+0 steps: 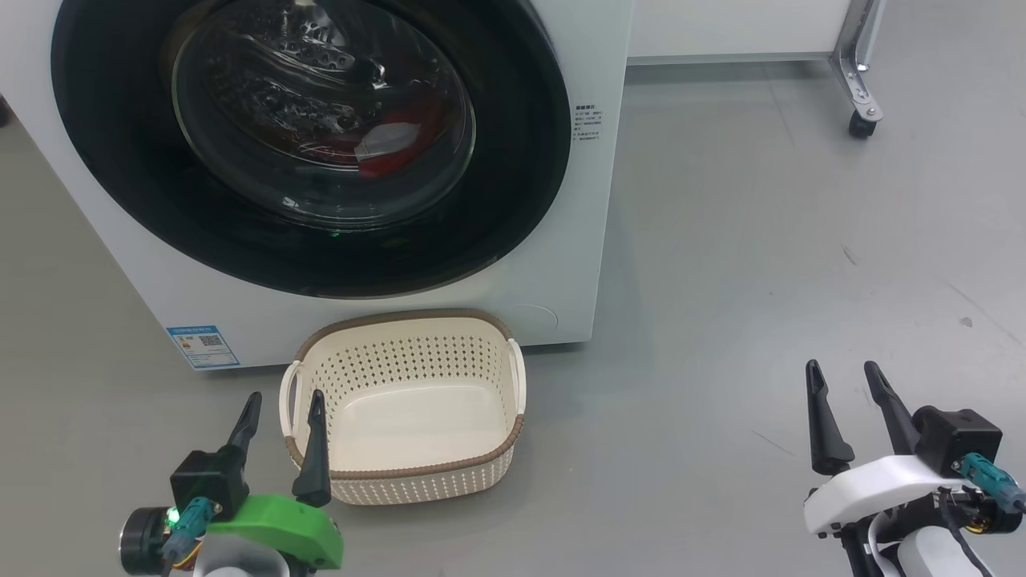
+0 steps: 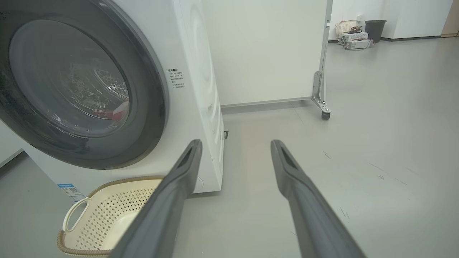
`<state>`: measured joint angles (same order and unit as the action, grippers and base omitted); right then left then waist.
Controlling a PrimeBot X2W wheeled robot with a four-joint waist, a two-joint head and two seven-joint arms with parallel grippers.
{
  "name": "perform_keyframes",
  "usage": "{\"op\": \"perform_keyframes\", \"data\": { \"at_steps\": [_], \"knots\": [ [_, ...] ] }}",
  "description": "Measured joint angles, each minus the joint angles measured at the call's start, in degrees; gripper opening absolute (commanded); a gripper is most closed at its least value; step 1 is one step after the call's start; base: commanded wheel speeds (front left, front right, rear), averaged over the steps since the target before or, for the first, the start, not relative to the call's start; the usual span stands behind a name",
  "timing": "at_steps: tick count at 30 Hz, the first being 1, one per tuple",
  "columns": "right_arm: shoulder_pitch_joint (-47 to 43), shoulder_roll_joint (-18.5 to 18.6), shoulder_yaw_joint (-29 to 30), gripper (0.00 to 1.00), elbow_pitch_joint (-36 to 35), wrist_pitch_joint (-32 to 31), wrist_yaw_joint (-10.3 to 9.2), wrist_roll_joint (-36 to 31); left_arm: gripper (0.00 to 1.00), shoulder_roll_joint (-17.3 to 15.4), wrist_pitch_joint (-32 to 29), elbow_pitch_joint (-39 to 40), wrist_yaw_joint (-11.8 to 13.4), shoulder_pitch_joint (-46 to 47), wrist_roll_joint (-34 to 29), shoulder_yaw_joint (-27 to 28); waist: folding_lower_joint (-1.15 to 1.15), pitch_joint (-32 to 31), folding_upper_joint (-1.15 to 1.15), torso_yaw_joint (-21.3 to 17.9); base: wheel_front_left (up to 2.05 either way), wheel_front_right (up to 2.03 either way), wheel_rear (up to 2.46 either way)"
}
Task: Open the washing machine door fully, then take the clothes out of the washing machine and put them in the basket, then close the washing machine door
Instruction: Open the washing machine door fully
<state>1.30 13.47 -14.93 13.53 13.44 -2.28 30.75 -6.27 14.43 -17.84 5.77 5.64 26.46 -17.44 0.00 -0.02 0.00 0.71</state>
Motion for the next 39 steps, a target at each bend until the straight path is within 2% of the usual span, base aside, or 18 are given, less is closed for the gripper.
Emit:
{"op": "perform_keyframes", "data": {
  "at_steps": [5, 6, 7, 15, 21, 30, 39],
  "knots": [
    [0.0, -0.1, 0.0, 1.00, 0.2, 0.0, 0.00, 0.0, 1.00, 0.2, 0.0, -0.5, 0.0, 0.0, 0.0, 0.1, 0.00, 0.0, 0.00, 0.0, 0.00, 0.00, 0.00],
    [0.0, 0.0, -0.2, 0.41, 0.2, 0.0, 0.01, -0.2, 1.00, 0.2, 0.0, -0.5, 0.0, 0.0, 0.0, 0.1, 0.00, 0.0, 0.00, 0.0, 0.00, 0.00, 0.00],
    [0.0, 0.0, -0.3, 0.00, 0.2, 0.0, 0.01, -0.5, 1.00, 0.2, 0.0, -0.6, 0.0, 0.0, 0.0, 0.1, 0.00, 0.0, 0.00, 0.0, 0.00, 0.00, 0.00],
    [0.0, 0.0, -0.8, 0.00, 0.5, 0.1, 0.21, -0.6, 1.00, 0.4, 0.0, -1.0, 0.0, 0.2, -0.4, 0.1, 0.00, 0.0, 0.00, 0.2, 0.00, 0.00, 0.00],
    [0.0, -0.6, -0.8, 0.00, 0.8, -0.1, 1.33, 1.4, 1.00, 0.5, 0.0, -1.1, 0.0, 0.3, -0.4, 0.1, 0.00, 0.1, 0.00, 0.4, 0.00, 0.00, 0.00],
    [-0.1, -6.3, 3.8, 0.00, 0.8, -2.6, 5.27, 15.3, 1.00, 0.8, 0.0, -0.6, 0.0, 1.9, -2.1, -1.0, 0.00, 1.4, 0.00, 1.0, 0.00, 0.00, 0.00],
    [0.6, -9.8, 7.9, 0.00, 1.0, -5.6, 6.95, 27.3, 1.00, 1.4, 0.0, 0.4, 0.0, 2.9, -2.4, -1.1, 0.00, 3.5, 0.00, 1.9, 0.00, 0.00, 0.00]
  ]
}}
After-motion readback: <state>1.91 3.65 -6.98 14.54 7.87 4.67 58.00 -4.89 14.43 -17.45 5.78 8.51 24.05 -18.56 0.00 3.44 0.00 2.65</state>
